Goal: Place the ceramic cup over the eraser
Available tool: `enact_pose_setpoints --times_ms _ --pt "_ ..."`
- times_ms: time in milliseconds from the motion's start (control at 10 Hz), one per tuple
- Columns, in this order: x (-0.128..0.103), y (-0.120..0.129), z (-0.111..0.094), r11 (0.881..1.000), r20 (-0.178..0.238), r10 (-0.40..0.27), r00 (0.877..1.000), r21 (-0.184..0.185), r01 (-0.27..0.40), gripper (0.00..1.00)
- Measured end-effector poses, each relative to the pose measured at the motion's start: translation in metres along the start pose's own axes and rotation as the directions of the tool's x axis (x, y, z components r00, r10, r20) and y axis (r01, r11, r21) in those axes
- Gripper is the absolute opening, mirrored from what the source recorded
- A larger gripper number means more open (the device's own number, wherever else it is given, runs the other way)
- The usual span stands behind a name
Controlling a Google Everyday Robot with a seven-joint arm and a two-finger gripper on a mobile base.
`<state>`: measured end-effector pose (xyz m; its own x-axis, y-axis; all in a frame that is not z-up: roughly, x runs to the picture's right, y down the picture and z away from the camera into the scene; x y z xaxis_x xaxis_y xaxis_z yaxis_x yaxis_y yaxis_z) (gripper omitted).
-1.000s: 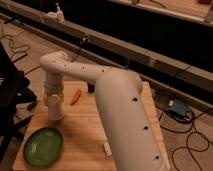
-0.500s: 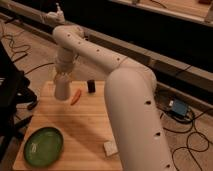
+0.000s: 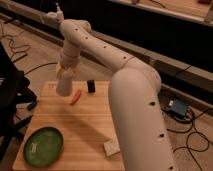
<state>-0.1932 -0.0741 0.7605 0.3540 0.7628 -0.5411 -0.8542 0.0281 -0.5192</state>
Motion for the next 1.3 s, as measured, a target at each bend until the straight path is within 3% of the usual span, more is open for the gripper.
enact_pose_setpoints --times_ms 200,300,500,600,900,1300 --pt "-0.002 -0.005 -0.004 1.000 0.006 0.022 1.000 0.017 -0.022 0.00" --pt "-0.003 -0.023 -0.019 0.996 0.021 0.069 0.997 0.057 -0.071 0.00" --pt "-0.004 -0.060 -0.053 0.979 0.066 0.154 0.986 0.123 -0.161 0.00" --pt "-0.005 -0.079 -0.076 0.962 0.108 0.214 0.971 0.151 -0.229 0.00" --pt "-0.006 -0.111 -0.101 0.930 0.163 0.315 0.935 0.143 -0.338 0.00" --pt "-0.019 -0.126 -0.093 0.923 0.167 0.354 0.920 0.095 -0.373 0.00"
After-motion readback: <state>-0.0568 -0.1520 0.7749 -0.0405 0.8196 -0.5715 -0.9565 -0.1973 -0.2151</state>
